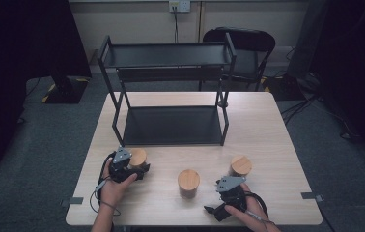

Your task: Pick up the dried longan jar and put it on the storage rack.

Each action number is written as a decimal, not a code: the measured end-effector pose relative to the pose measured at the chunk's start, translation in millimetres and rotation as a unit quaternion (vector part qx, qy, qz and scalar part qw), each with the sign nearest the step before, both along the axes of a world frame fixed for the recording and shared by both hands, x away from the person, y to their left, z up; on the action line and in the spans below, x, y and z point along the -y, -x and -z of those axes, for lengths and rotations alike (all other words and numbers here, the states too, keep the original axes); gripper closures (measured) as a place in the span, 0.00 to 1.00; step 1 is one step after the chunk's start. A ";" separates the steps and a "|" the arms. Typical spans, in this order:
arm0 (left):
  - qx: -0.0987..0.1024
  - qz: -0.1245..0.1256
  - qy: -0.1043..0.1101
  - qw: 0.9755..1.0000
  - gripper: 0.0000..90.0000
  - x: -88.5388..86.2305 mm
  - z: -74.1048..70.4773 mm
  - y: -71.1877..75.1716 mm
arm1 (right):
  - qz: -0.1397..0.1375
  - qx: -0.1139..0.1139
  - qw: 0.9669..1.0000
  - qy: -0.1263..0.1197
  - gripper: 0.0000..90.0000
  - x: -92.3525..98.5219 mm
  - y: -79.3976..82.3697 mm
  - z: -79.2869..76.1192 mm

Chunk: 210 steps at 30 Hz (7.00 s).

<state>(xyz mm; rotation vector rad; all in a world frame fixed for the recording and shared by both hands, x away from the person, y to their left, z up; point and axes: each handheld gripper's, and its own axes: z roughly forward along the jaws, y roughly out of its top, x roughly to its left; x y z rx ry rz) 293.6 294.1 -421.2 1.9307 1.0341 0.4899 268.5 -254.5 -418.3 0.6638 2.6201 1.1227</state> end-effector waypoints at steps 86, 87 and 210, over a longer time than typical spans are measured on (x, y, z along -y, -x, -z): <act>0.005 0.026 0.004 1.000 0.29 13.9 -36.0 -24.9 | -0.001 0.000 1.000 0.000 0.00 0.2 -0.3 0.1; 0.006 0.026 0.002 1.000 0.29 14.4 -37.0 -25.9 | -0.001 0.000 1.000 0.000 0.00 0.2 -0.3 0.1; 0.010 -0.045 -0.010 0.999 0.29 30.5 -49.2 -99.1 | 0.000 0.000 1.000 -0.001 0.00 0.2 0.3 0.2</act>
